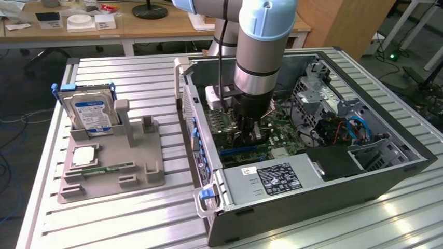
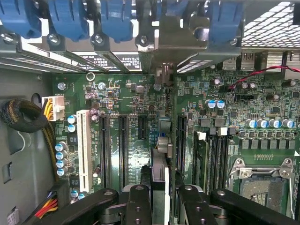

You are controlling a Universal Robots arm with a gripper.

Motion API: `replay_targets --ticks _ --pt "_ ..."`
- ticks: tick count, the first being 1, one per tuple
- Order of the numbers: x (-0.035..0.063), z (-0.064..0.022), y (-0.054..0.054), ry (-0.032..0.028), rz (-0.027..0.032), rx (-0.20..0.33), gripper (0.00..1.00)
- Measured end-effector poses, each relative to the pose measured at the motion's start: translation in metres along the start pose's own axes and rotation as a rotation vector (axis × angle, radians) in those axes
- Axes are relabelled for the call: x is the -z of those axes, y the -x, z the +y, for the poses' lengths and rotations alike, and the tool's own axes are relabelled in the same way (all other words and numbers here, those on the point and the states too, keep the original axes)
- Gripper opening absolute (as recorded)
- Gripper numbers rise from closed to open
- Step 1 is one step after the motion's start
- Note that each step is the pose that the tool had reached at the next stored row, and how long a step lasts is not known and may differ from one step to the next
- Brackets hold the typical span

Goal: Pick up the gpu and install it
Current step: 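Insert the gpu into the slot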

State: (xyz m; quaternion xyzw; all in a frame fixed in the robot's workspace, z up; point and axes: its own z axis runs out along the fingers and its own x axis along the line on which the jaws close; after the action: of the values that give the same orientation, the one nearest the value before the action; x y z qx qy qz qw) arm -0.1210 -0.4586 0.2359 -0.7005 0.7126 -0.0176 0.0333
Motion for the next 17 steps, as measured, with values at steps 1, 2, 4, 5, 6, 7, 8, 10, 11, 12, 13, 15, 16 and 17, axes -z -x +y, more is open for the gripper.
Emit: replay_targets --ticks 1,2,4,5,6,7,8,10,11,12,13,15,16,17 --pt "0.0 0.0 0.0 0.0 0.0 0.0 0.27" --pt "0.0 0.0 0.0 0.0 0.0001 0.0 0.27" --pt "-0.0001 0.0 -0.0001 0.0 0.0 0.0 0.27" --pt "-0.0003 0.0 -0.0003 -0.0002 -0.0004 0.0 0.27" --pt "-0.0004 0.0 -0.0007 -0.0001 -0.0003 -0.001 0.27" --pt "-0.0004 0.0 -0.0009 -0.0001 0.0 -0.001 0.27" --pt "-0.0005 0.0001 -0.0009 -0.0001 0.0001 -0.002 0.27" --pt "-0.0005 0.0 -0.0009 0.0 0.0002 -0.002 0.27" --pt "-0.0005 0.0 -0.0009 0.0 0.0001 -0.002 0.27" --pt "-0.0006 0.0001 -0.001 0.0 0.0001 -0.002 0.27" --pt "-0.0007 0.0001 -0.001 0.0 0.0002 -0.002 0.27" --pt "-0.0012 0.0001 -0.001 0.0 0.0001 -0.002 0.27" --pt "-0.0014 0.0001 -0.001 0.0 0.0002 -0.002 0.27" --pt "-0.0017 0.0001 -0.001 0.0 0.0001 -0.002 0.27"
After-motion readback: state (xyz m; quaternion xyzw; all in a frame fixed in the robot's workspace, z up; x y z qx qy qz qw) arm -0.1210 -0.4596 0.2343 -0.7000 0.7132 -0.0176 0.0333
